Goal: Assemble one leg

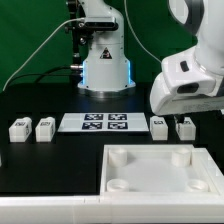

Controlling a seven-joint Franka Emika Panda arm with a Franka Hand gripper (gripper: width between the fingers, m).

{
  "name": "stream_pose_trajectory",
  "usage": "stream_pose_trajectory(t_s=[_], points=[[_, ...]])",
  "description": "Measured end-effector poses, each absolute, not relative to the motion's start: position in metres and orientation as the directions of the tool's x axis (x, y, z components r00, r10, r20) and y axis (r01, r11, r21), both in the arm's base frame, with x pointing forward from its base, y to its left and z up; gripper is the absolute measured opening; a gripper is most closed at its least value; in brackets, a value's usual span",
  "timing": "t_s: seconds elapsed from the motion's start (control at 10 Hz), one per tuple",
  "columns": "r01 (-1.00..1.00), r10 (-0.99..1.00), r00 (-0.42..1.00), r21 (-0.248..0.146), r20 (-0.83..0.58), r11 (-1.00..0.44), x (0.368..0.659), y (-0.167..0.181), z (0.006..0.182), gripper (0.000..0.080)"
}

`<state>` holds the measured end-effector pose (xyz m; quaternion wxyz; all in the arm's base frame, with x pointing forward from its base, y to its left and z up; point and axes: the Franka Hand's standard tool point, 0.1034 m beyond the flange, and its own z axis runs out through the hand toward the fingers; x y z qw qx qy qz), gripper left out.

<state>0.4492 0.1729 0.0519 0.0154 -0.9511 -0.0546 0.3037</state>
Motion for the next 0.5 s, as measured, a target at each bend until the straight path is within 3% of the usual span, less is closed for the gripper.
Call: stream_pose_trajectory(t_s=[0.3, 0.5], points=[[0.103, 0.115, 0.663, -0.062, -0.739, -0.993, 0.4423, 0.1704, 0.0497, 0.0648], [0.093, 0.104, 0.671, -0.057, -0.734, -0.994, 0.4437, 0.1716, 0.0474, 0.0648]])
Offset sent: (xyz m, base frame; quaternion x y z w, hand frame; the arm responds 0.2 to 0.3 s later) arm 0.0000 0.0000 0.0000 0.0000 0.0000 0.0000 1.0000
